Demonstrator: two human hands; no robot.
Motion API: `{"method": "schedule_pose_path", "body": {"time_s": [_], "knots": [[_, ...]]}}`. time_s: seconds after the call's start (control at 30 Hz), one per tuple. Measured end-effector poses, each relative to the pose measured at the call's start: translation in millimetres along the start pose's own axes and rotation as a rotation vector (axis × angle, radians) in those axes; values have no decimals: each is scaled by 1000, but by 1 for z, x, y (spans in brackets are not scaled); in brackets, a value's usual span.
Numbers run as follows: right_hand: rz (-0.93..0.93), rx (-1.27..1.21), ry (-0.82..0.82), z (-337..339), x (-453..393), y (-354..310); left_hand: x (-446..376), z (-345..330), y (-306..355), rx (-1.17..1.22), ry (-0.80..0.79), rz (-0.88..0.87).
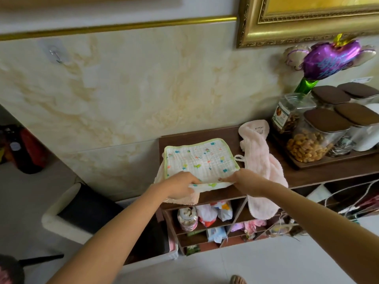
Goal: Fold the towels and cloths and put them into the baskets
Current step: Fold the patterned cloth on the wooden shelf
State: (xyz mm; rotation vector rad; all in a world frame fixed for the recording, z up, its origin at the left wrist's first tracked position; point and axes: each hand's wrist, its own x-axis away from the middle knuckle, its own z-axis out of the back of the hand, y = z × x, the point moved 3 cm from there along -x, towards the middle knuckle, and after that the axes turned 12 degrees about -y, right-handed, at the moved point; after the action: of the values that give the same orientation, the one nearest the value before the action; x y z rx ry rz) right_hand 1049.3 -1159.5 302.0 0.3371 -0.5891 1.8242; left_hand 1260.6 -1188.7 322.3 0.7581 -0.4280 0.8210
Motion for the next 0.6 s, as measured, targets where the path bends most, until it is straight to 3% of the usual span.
{"method": "schedule_pose_path", "body": {"time_s": [0.1,0.33,0.6], "knots": [[-28,-69,9,19,3,2,3,24,-10,45,-6,-36],[-96,-147,245,75,-31,-1,-11,78,-41,244,120,22],[-99,-91,126,99,-119,17,-55,109,-90,179,330,252]]}}
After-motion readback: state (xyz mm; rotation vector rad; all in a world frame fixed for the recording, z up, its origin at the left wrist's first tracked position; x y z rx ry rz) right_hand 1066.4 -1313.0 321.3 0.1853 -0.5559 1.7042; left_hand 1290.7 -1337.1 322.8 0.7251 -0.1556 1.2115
